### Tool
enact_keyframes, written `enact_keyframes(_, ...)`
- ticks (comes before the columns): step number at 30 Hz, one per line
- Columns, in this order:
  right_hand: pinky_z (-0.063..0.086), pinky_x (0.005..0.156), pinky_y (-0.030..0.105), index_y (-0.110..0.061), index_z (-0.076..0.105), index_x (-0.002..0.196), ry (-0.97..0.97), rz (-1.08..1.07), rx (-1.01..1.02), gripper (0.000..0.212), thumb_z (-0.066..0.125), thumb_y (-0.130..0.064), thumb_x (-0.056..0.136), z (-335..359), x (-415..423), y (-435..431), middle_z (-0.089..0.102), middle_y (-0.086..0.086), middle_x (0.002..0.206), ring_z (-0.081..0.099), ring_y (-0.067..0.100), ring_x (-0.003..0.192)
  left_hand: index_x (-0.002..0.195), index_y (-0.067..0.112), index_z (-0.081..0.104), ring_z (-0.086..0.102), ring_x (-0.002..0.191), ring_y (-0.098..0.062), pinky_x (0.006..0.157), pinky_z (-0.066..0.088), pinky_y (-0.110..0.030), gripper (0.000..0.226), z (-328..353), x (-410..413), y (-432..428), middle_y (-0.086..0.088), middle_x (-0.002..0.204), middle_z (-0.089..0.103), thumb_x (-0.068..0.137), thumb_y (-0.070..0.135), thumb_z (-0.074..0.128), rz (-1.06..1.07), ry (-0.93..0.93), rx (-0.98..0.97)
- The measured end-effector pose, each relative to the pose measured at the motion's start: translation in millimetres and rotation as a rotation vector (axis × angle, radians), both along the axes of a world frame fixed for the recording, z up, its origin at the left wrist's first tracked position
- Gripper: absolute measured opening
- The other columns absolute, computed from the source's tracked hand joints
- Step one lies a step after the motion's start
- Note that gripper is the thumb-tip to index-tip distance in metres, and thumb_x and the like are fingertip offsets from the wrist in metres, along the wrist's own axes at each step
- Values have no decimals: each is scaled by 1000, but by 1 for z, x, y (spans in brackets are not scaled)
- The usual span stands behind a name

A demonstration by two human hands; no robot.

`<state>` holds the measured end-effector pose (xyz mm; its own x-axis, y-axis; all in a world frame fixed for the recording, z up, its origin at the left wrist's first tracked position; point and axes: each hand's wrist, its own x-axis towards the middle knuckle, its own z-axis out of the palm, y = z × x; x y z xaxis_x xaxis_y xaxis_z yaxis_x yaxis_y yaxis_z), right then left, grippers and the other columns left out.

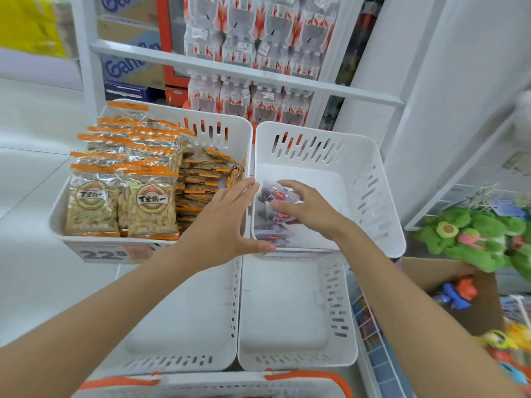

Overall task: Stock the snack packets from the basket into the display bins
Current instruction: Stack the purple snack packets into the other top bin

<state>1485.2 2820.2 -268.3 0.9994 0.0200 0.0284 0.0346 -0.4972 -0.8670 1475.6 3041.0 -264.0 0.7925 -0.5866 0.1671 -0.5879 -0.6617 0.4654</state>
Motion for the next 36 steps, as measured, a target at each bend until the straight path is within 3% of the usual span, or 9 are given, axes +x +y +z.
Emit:
enact_keyframes(4,50,98,39,-32,54,123,-4,19,-116,42,74,-33,86,-10,4,1,56,-10,126,57,16,114,157,26,6,1,149,-12,120,10,-33,118,0,-2,0,16,163,0,67,75,64,-4,-1,-4)
enact_keyframes(7,50,99,36,-34,51,125,115,104,-1,45,73,-37,86,-9,3,3,54,-5,133,57,19,119,157,25,7,2,149,-11,121,12,-34,117,0,-2,0,16,163,1,68,74,65,-3,-6,-12)
enact_keyframes(13,49,97,37,-27,57,111,84,86,-147,38,79,-32,81,-10,14,0,58,-3,123,55,18,116,157,26,7,1,150,-12,121,12,-34,117,0,-2,0,15,163,1,67,74,65,-2,-8,-19)
enact_keyframes(17,49,93,34,-13,62,104,116,53,28,28,77,-26,84,0,14,-9,63,-5,111,60,17,105,157,27,7,1,150,-12,120,11,-33,116,0,-2,0,15,163,1,68,74,65,-3,-10,-15)
enact_keyframes(22,45,102,39,-30,59,115,238,101,-38,32,70,-43,88,-11,16,-9,57,-12,126,54,15,118,157,27,8,3,149,-12,119,14,-33,116,-3,0,-1,16,163,2,68,73,67,7,-24,-22)
enact_keyframes(26,35,110,39,-37,57,123,189,57,-96,43,72,-48,84,-5,8,-5,48,-13,141,38,14,134,157,26,9,2,149,-12,120,13,-33,116,-4,1,-1,15,163,2,67,74,66,3,-31,-16)
enact_keyframes(31,46,92,26,-27,62,120,-183,-261,-48,42,78,-33,81,20,-45,14,59,-9,125,55,11,111,152,23,29,21,146,-23,118,25,-45,104,0,-12,6,1,160,24,69,69,70,73,-107,-75)
enact_keyframes(34,47,69,17,-18,65,106,-355,-384,20,26,75,-20,82,24,-103,39,66,-5,101,59,9,77,131,15,58,51,122,-30,101,43,-45,71,-6,-40,20,-6,132,56,73,50,79,77,-244,-188)
enact_keyframes(36,45,62,17,-17,66,95,-380,-414,22,14,72,-15,83,13,-147,59,66,-3,84,53,7,64,124,15,61,56,111,-26,95,46,-40,56,-16,-69,33,-4,122,61,77,41,79,71,-200,-225)
